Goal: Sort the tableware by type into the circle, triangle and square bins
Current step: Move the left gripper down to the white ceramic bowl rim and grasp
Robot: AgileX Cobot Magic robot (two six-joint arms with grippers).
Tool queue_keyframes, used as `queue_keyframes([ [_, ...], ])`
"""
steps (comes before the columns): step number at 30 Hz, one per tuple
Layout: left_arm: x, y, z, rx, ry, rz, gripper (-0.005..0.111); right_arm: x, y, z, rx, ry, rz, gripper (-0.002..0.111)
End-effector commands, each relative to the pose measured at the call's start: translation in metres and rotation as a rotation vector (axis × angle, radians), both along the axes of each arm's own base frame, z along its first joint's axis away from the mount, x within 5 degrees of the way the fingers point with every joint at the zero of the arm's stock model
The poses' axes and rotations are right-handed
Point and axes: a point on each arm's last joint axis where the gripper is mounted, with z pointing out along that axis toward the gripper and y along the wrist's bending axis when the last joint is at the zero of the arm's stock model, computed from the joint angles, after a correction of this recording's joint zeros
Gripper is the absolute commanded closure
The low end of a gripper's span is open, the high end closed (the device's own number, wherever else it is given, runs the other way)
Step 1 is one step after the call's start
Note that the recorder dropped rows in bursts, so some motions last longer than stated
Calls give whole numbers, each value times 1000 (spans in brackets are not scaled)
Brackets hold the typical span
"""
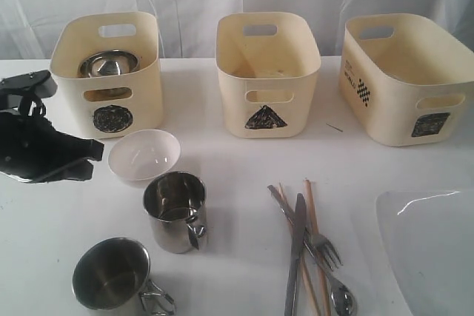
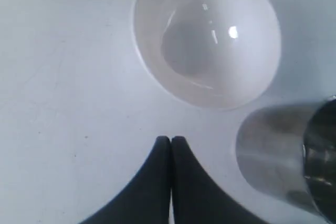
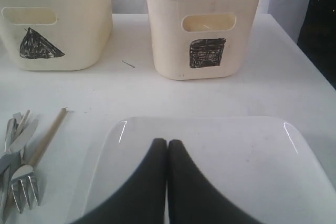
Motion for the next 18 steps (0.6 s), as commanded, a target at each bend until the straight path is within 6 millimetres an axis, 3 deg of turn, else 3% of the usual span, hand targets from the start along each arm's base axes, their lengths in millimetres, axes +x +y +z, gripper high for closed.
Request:
queue_keyframes([
  [1, 8, 2, -8, -29, -26, 118, 98, 0, 0, 0, 4, -8, 1, 108],
  [6, 17, 3, -23, -35, -6, 189, 62, 0, 0, 0, 4, -8, 1, 108],
  [9, 19, 1, -28, -88, 37, 243, 48, 0, 0, 0, 4, -8, 1, 108],
  [18, 25, 2, -31, -148, 43, 349, 46, 0, 0, 0, 4, -8, 1, 108],
])
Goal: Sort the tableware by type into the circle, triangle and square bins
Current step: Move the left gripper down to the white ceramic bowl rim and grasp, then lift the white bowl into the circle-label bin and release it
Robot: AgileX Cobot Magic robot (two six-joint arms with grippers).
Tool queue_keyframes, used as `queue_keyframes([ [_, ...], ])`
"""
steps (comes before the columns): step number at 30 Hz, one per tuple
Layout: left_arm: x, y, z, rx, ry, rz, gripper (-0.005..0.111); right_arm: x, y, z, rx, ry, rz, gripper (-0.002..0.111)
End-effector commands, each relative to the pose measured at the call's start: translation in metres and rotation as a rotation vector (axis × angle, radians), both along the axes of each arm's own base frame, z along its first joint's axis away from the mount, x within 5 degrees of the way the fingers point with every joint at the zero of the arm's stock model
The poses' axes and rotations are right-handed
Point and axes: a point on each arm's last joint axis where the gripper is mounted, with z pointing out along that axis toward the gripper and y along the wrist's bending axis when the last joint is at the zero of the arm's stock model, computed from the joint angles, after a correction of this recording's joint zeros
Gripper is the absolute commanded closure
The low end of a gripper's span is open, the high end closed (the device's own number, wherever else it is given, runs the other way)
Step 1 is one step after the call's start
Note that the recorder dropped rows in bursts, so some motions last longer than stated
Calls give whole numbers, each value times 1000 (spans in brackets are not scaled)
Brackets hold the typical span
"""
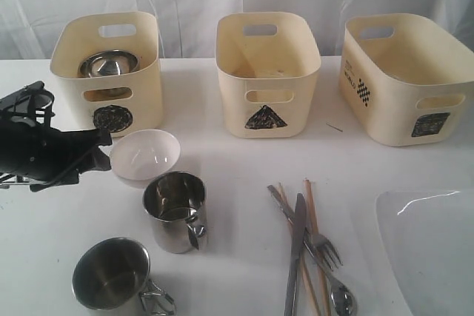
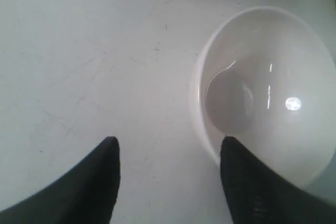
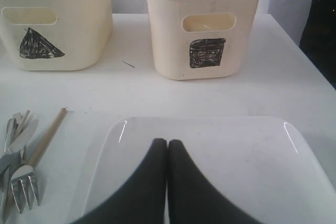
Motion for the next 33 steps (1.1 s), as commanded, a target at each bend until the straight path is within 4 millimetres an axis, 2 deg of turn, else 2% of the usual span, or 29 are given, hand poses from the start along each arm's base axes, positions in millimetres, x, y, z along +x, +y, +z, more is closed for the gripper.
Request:
queue_keyframes([
  [1, 4, 2, -1, -21, -18, 85, 46, 0, 0, 0, 4, -8, 1, 108],
  [15, 29, -9, 0, -56, -8, 52, 46, 0, 0, 0, 4, -8, 1, 108],
  [19, 36, -13, -6, -82, 28, 39, 46, 0, 0, 0, 4, -8, 1, 108],
  [25, 41, -14, -30, -41, 74, 15, 48, 0, 0, 0, 4, -8, 1, 108],
  [28, 42, -13, -35, -27, 81, 17, 61, 0, 0, 0, 4, -8, 1, 108],
  [33, 44, -11, -27, -15, 38, 34, 105, 0, 0, 0, 4, -8, 1, 108],
])
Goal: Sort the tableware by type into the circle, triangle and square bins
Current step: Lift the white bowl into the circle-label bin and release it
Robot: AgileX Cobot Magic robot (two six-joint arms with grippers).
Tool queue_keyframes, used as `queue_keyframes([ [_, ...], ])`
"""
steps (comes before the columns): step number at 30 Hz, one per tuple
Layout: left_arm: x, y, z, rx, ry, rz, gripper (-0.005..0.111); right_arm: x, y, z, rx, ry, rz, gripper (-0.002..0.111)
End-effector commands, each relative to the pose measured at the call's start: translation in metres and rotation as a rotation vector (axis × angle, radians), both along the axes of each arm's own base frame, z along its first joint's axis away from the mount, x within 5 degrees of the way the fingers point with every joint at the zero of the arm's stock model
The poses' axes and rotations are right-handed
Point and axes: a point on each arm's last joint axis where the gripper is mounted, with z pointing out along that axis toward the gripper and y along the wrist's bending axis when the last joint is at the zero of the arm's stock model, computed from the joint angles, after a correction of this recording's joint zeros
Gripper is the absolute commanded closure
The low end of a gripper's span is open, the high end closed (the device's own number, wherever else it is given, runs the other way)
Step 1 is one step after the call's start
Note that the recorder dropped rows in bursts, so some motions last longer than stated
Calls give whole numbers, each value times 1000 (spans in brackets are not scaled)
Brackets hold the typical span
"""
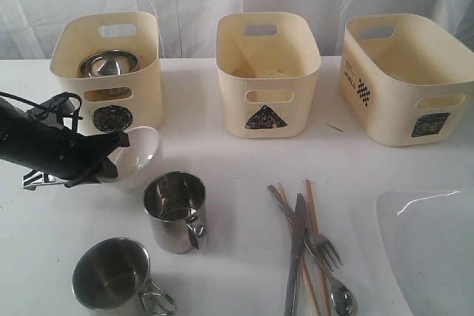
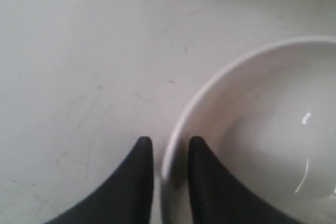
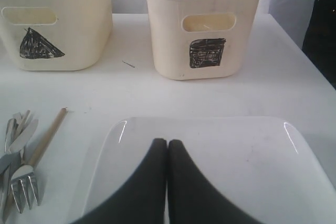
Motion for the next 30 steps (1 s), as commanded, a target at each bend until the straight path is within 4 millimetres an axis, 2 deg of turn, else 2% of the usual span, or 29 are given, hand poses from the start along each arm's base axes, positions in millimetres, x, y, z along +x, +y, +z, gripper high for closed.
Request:
queue_keyframes([
  [1, 2, 1, 15, 11, -66, 10, 107, 0, 0, 0, 4, -8, 1, 108],
  [3, 2, 3, 25, 17, -107, 22, 107, 0, 0, 0, 4, -8, 1, 108],
  [5, -2, 3, 45, 3, -155, 9, 107, 0, 0, 0, 4, -8, 1, 108],
  [10, -33, -2, 104, -51, -247, -172, 107, 0, 0, 0, 4, -8, 1, 108],
  [13, -50, 3, 142, -45, -382, -174, 107, 0, 0, 0, 4, -8, 1, 108],
  [16, -56, 20, 181, 32, -631, -21, 107, 0, 0, 0, 4, -8, 1, 108],
  [20, -50, 50, 211, 157, -905, 307, 107, 0, 0, 0, 4, -8, 1, 108],
  [23, -41, 63, 213, 152, -997, 498, 107, 0, 0, 0, 4, -8, 1, 108],
  [25, -31, 60, 208, 158, -1045, 480, 107, 0, 0, 0, 4, -8, 1, 108],
  [27, -16, 49, 200, 229, -1144, 347, 107, 0, 0, 0, 4, -8, 1, 108],
  [28, 4, 35, 192, 353, -1279, 187, 107, 0, 0, 0, 4, -8, 1, 108],
  [29, 14, 31, 190, 407, -1337, 146, 107, 0, 0, 0, 4, -8, 1, 108],
  [30, 44, 24, 177, 497, -1369, 95, 107, 0, 0, 0, 4, -8, 1, 108],
])
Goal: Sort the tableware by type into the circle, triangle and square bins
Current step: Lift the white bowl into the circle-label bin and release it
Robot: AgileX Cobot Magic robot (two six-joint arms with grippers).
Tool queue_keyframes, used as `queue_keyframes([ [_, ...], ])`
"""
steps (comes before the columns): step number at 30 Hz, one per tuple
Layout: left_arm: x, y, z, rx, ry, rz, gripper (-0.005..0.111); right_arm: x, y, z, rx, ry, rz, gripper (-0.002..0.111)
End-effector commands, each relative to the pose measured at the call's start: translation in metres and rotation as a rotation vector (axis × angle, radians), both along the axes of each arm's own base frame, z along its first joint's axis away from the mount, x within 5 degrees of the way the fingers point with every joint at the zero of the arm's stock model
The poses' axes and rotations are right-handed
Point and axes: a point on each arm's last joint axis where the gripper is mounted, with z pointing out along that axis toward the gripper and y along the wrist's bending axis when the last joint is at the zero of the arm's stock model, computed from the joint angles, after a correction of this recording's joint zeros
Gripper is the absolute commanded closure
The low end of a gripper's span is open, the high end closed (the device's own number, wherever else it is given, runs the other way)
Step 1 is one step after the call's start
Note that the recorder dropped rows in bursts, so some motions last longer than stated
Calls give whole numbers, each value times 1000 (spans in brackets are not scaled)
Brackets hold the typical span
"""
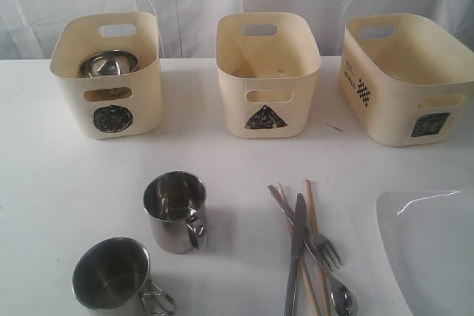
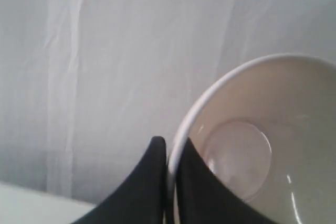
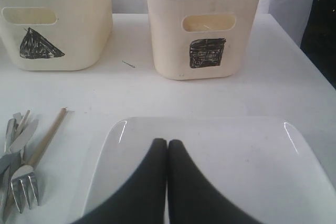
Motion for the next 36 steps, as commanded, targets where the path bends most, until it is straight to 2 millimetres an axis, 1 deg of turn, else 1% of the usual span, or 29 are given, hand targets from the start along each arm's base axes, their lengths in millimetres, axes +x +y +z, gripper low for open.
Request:
queue_keyframes([
  [1, 67, -27, -25, 343, -139, -78, 107, 0, 0, 0, 4, -8, 1, 108],
  [2, 99, -31, -42, 341, -26, -88, 107, 0, 0, 0, 4, -8, 1, 108],
  [3, 111, -33, -51, 323, 67, -104, 107, 0, 0, 0, 4, -8, 1, 108],
  [4, 128, -37, -54, 275, 236, -157, 107, 0, 0, 0, 4, -8, 1, 108],
  [7, 150, -41, -63, 185, 612, -313, 107, 0, 0, 0, 4, -8, 1, 108],
  [10, 161, -39, -50, 174, 651, -346, 107, 0, 0, 0, 4, -8, 1, 108],
  [11, 166, -38, -48, 187, 668, -356, 107, 0, 0, 0, 4, -8, 1, 108],
  [14, 174, -34, -55, 302, 681, -336, 107, 0, 0, 0, 4, -8, 1, 108],
  [16, 175, -34, -58, 325, 695, -336, 106, 0, 0, 0, 4, -8, 1, 108],
  [18, 173, -34, -61, 343, 727, -351, 95, 0, 0, 0, 4, -8, 1, 108],
  [19, 173, -34, -61, 343, 733, -353, 84, 0, 0, 0, 4, -8, 1, 108],
  [20, 173, -34, -61, 343, 733, -353, 77, 0, 0, 0, 4, -8, 1, 108],
  [21, 173, -34, -61, 341, 733, -353, 64, 0, 0, 0, 4, -8, 1, 108],
  [23, 173, -34, -61, 330, 736, -354, 56, 0, 0, 0, 4, -8, 1, 108],
  [25, 170, -34, -61, 331, 764, -365, 53, 0, 0, 0, 4, -8, 1, 108],
  [27, 160, -34, -56, 340, 838, -395, 52, 0, 0, 0, 4, -8, 1, 108],
  [31, 121, -31, -29, 375, 1042, -470, 53, 0, 0, 0, 4, -8, 1, 108],
  [32, 106, -30, -20, 364, 1128, -499, 53, 0, 0, 0, 4, -8, 1, 108],
  [34, 88, -33, -13, 320, 1230, -566, 55, 0, 0, 0, 4, -8, 1, 108],
  [36, 72, -39, -13, 268, 1339, -681, 58, 0, 0, 0, 4, -8, 1, 108],
])
